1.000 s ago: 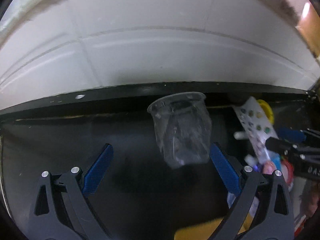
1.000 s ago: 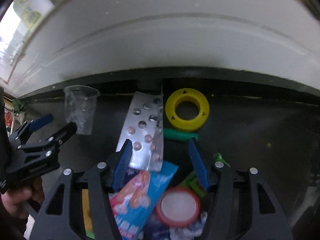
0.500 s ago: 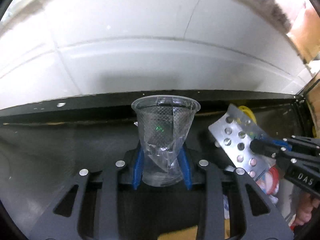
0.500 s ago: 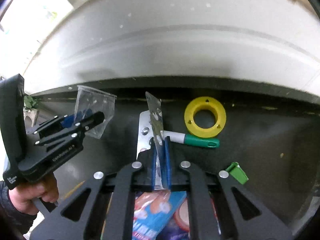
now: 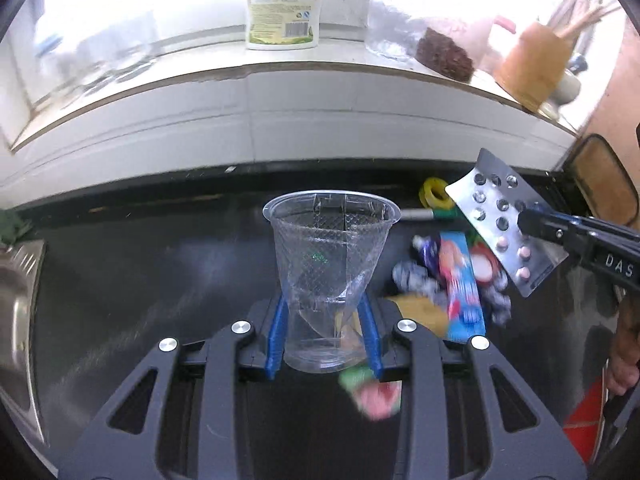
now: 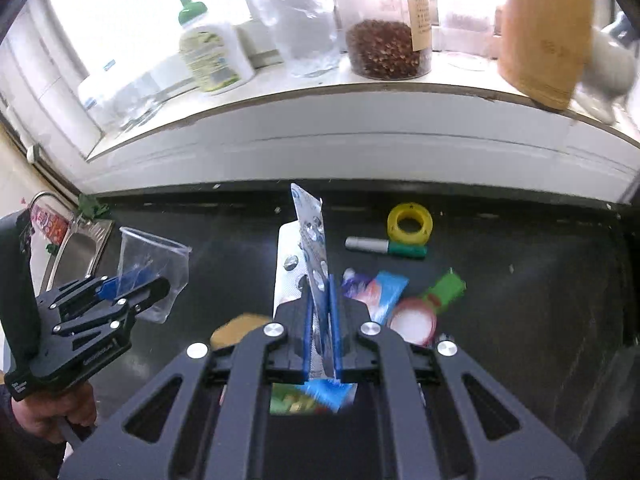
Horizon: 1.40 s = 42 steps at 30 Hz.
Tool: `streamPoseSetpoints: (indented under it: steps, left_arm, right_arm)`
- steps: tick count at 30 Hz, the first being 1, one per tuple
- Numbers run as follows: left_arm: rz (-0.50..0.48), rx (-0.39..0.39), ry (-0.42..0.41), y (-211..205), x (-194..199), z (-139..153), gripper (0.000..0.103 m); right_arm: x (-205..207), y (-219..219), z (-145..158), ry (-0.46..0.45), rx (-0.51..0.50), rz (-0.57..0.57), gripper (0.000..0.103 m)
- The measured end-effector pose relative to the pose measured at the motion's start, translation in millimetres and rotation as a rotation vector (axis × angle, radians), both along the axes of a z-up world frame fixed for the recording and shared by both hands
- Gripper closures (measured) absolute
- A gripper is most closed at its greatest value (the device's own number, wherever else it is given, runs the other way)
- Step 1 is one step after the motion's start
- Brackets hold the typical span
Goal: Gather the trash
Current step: 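Carry cup and blister pack to the bin and open both tools over it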
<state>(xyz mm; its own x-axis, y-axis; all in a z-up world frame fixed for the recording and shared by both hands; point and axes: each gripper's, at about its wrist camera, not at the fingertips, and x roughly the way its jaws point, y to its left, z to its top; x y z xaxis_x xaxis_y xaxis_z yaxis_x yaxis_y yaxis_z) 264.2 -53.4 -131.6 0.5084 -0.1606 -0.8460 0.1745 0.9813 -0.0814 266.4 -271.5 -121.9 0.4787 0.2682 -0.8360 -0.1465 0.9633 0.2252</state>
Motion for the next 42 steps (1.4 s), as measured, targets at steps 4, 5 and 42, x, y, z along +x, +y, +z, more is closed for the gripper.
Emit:
streamPoseSetpoints:
  steps: [4,5,42]
  left_arm:
    - [-0.001,0.003,0.002,11,-45,5,0.071]
    - [0.001,0.006,0.003,15,-54,4,0.071]
    - [0.868,0.001,0.132,361,-474,-85,0.071]
  right_arm:
    - [-36,10,10,-0.011,-0.008,-0.013,0.094]
    - [-45,10,11,-0.012,-0.007,-0.017,0.094]
    - [-313,483,-79,0.232,0.050,1.000,0.094]
